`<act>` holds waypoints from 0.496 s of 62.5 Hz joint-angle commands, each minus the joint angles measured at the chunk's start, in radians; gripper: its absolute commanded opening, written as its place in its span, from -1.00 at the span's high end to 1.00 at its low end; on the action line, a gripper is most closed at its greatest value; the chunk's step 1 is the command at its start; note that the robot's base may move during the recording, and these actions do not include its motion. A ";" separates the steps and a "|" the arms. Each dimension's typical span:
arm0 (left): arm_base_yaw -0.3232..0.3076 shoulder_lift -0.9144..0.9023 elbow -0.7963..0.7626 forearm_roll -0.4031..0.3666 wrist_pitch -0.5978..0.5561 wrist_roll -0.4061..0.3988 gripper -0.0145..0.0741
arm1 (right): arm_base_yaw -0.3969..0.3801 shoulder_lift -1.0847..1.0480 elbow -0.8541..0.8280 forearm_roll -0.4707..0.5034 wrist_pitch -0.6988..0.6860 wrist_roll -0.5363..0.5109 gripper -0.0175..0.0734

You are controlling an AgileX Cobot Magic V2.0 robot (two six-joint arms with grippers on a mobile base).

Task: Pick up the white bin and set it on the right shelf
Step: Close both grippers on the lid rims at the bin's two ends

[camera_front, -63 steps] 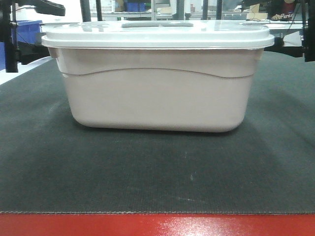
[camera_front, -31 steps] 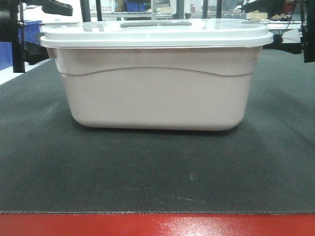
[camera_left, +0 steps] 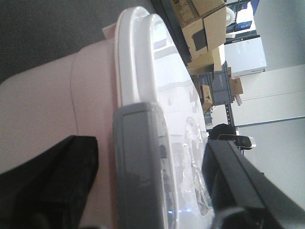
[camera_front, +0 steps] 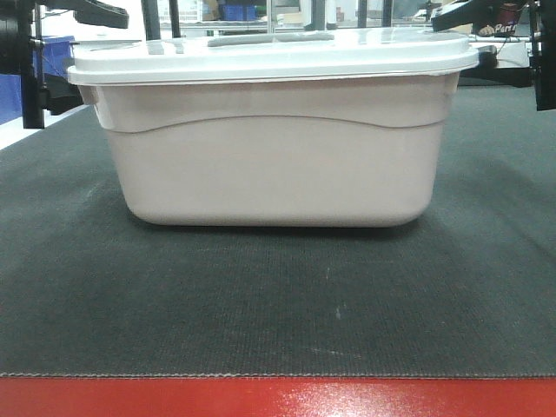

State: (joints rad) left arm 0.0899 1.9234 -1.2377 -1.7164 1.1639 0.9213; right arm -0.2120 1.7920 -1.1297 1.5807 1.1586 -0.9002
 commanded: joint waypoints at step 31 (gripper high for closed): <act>-0.004 -0.047 -0.032 -0.063 0.156 -0.002 0.10 | 0.000 -0.046 -0.034 0.078 0.133 -0.017 -0.25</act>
State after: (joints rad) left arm 0.0899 1.9234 -1.2377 -1.7132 1.1639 0.9213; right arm -0.2120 1.7920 -1.1297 1.5807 1.1586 -0.9020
